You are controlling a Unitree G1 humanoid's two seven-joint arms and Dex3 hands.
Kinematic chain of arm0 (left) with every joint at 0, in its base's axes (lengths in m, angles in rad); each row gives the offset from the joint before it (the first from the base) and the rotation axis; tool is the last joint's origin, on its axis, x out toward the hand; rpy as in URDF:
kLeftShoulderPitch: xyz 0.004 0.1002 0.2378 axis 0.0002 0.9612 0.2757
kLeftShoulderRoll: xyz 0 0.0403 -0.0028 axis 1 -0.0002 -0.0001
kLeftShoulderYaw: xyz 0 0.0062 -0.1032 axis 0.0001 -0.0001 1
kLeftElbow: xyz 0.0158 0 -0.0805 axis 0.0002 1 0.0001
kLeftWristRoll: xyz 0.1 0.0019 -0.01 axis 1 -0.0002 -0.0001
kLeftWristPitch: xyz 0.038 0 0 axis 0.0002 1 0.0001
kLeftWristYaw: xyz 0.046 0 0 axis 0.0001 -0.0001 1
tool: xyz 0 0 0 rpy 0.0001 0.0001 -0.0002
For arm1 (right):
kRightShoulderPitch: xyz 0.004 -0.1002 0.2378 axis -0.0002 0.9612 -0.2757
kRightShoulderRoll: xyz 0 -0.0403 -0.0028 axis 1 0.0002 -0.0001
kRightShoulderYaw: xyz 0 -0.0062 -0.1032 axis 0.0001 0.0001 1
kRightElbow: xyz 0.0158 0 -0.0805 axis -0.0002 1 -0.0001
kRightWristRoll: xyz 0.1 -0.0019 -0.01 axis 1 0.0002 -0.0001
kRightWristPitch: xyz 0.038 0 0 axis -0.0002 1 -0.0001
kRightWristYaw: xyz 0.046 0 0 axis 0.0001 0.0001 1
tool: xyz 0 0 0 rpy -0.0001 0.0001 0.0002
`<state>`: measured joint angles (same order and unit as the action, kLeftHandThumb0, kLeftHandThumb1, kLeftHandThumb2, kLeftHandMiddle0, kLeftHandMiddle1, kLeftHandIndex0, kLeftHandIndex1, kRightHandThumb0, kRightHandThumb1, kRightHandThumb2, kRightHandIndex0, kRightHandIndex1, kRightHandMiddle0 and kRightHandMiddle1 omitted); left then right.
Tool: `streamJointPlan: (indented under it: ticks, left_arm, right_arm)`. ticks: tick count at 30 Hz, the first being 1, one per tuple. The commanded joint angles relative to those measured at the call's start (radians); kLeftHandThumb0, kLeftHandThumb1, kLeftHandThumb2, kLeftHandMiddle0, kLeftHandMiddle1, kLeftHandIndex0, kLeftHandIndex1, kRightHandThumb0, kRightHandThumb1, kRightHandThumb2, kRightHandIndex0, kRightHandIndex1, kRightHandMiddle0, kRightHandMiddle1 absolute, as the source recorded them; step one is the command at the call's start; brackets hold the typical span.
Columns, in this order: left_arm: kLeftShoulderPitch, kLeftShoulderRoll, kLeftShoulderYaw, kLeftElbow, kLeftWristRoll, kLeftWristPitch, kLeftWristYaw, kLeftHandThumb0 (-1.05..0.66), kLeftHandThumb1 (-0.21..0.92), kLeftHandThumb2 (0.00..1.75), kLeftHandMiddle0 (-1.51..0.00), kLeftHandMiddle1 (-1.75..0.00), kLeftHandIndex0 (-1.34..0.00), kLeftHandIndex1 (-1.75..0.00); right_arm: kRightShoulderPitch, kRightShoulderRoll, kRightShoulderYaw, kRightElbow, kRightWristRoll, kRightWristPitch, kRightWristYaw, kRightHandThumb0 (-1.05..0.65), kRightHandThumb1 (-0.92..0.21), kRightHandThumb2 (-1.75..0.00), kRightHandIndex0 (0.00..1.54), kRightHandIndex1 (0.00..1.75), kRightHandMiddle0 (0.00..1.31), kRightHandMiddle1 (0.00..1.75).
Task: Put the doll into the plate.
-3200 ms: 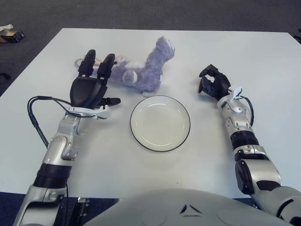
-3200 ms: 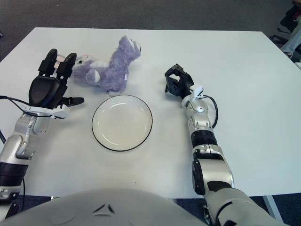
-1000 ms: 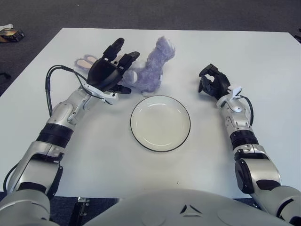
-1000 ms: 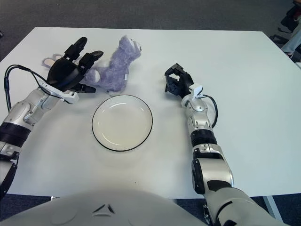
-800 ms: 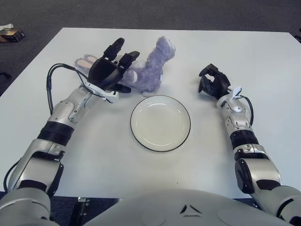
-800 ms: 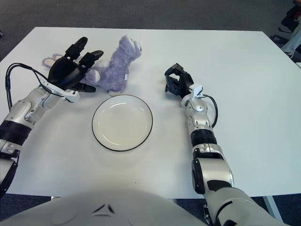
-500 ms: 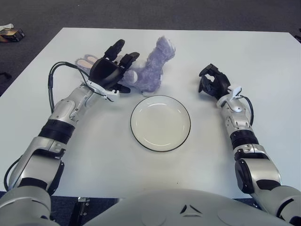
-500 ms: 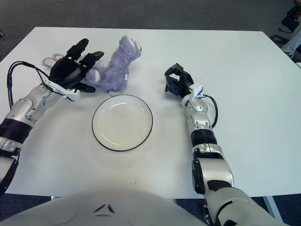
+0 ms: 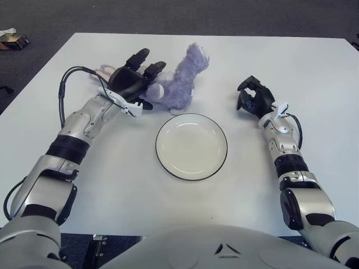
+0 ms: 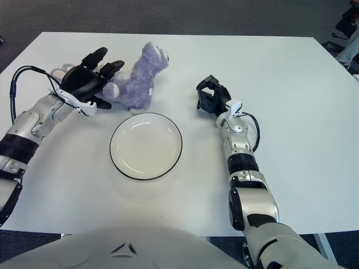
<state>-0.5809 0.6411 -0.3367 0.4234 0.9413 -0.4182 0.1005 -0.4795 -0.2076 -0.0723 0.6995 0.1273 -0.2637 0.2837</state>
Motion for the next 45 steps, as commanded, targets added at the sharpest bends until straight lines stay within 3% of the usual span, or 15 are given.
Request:
streamJointPlan:
  ticks: [1, 13, 26, 40, 45]
  left_arm:
    - [-0.042, 0.021, -0.017, 0.024, -0.014, -0.013, -0.041, -0.89, 0.63, 0.36, 0.00, 0.00, 0.00, -0.19]
    - [-0.119, 0.033, -0.050, 0.114, -0.022, -0.033, -0.121, -0.86, 0.58, 0.37, 0.00, 0.00, 0.00, -0.09]
    - [-0.207, 0.022, -0.094, 0.243, -0.023, -0.047, -0.112, -0.86, 0.53, 0.43, 0.00, 0.00, 0.00, -0.11]
    - [-0.288, 0.009, -0.144, 0.331, -0.027, -0.037, -0.181, -0.84, 0.54, 0.45, 0.00, 0.00, 0.00, -0.11]
    - [-0.316, -0.014, -0.158, 0.377, -0.032, -0.031, -0.198, -0.74, 0.44, 0.61, 0.00, 0.00, 0.00, -0.15]
  right_arm:
    - [0.062, 0.004, 0.015, 0.052, -0.024, 0.059, 0.011, -0.37, -0.75, -0.76, 0.82, 1.75, 0.30, 1.75]
    - [0.067, 0.003, 0.016, 0.040, -0.022, 0.066, 0.016, -0.37, -0.75, -0.77, 0.82, 1.75, 0.30, 1.75]
    - [0.069, 0.003, 0.019, 0.031, -0.026, 0.073, 0.016, -0.38, -0.74, -0.78, 0.84, 1.75, 0.31, 1.75]
    - [0.072, 0.001, 0.023, 0.022, -0.034, 0.070, 0.010, -0.38, -0.71, -0.81, 0.84, 1.75, 0.32, 1.75]
    - [0.076, 0.003, 0.022, 0.016, -0.028, 0.072, 0.017, -0.38, -0.72, -0.80, 0.83, 1.75, 0.32, 1.75]
